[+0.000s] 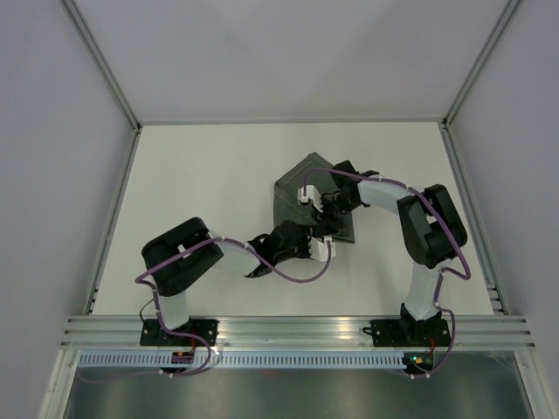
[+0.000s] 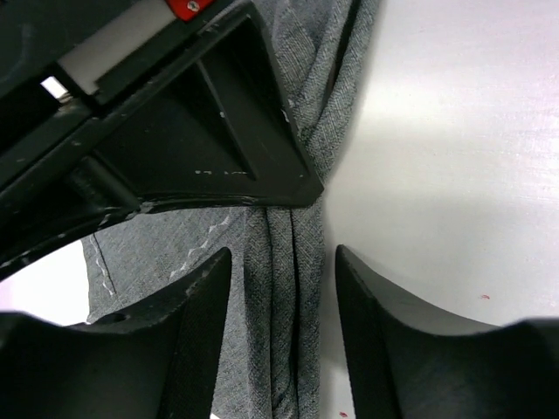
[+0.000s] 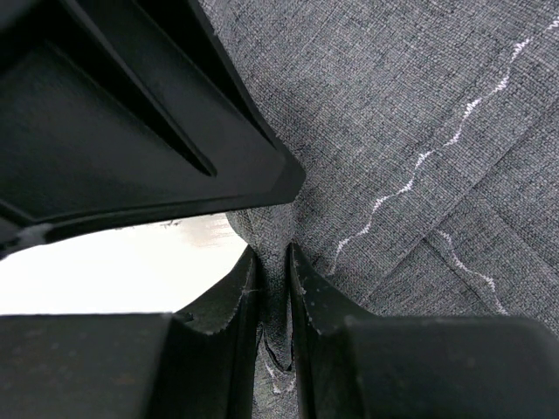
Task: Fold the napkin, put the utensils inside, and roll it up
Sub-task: Roll the napkin with the utensil
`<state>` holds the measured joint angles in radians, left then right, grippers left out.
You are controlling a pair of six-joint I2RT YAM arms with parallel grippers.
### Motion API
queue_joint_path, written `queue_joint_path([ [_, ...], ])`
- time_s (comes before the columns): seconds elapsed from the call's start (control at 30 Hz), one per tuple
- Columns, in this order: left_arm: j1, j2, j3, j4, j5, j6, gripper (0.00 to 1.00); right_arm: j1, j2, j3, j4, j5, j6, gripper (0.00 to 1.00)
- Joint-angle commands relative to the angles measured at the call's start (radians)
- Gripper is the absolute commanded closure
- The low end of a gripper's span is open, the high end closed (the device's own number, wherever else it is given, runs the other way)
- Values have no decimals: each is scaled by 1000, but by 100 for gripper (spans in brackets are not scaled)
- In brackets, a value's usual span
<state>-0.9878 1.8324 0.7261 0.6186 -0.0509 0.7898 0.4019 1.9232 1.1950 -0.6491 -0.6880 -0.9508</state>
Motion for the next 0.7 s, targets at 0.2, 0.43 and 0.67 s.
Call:
queue_joint_path([
  [0.2, -2, 44, 65, -197, 20, 68, 60, -11, 114, -58, -192, 119, -40, 87],
  [0.43, 0, 50, 96, -262, 74, 31, 88, -14, 106, -60, -195, 113, -37, 87],
  [0.67, 15, 47, 160, -370, 144, -49, 98, -15, 66, -66, -199, 97, -26, 84],
])
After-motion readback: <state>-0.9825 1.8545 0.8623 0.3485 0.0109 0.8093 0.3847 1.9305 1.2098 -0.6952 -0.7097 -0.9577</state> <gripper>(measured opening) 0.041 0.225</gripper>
